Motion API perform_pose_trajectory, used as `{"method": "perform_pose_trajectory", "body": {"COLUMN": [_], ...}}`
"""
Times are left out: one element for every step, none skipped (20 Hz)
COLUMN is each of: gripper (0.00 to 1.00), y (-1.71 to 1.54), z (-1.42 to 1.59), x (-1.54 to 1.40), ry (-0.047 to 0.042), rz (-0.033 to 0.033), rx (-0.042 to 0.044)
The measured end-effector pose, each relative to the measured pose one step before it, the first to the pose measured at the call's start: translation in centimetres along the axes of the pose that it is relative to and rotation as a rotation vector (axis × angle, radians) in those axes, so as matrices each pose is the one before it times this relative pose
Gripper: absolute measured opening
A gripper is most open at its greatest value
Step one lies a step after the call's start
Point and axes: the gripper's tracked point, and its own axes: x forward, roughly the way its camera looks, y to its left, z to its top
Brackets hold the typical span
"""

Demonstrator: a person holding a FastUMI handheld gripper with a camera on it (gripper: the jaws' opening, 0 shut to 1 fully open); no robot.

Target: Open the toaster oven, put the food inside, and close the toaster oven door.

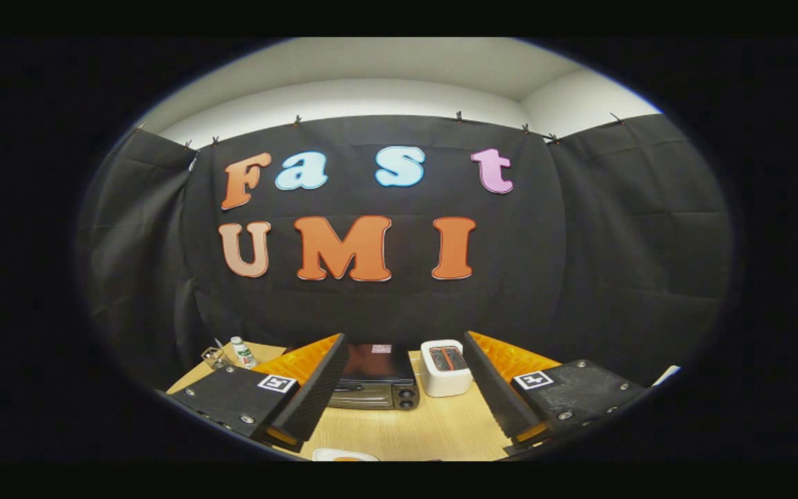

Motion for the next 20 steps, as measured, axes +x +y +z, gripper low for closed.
{"method": "perform_pose_trajectory", "body": {"gripper": [0.98,0.98,0.98,0.98,0.98,0.98,0.98,0.98,0.98,0.98,0.98,0.98,0.98,0.98,0.98,0.98,0.98,0.98,0.98,0.98], "y": [-0.214,-0.185,-0.033,-0.021,0.039,0.082,0.449,0.551,0.768,0.852,0.921,1.126,1.062,1.265,1.028,0.756,0.634,0.699,0.692,0.417], "z": [-0.002,-0.084,-0.032,-0.154,-0.238,-0.120,-0.204,-0.474,-0.554,-0.625,-0.604,-0.707,-0.769,-0.886,-1.338,-1.357,-1.309,-1.031,-0.753,-1.141], "x": [-0.089,0.063,-0.012,0.125,0.173,0.192,0.311,0.307,0.485,0.561,0.629,0.762,1.040,1.109,1.395,1.214,1.326,1.206,1.332,1.289], "ry": [-0.00037,-0.00105,-0.00156,0.00015,0.00038,-0.00493,-0.00252,0.00454,0.00587,0.00702,0.00615,0.00500,0.00198,0.00671,0.01336,0.02090,0.02113,0.00959,0.00292,0.01465], "rz": [-0.00329,-0.00258,-0.00209,-0.00297,-0.00146,0.00007,0.00457,0.00809,0.01236,0.01052,0.01482,0.01622,0.02088,0.02560,0.02043,0.00969,0.00658,0.01298,0.01197,-0.00068], "rx": [-0.00111,0.00083,0.00120,0.00042,-0.00153,-0.00267,-0.00269,-0.00283,-0.00293,-0.00093,0.00012,0.00027,0.00546,0.01399,0.01679,0.00869,0.00043,-0.00110,0.00217,0.00203]}}
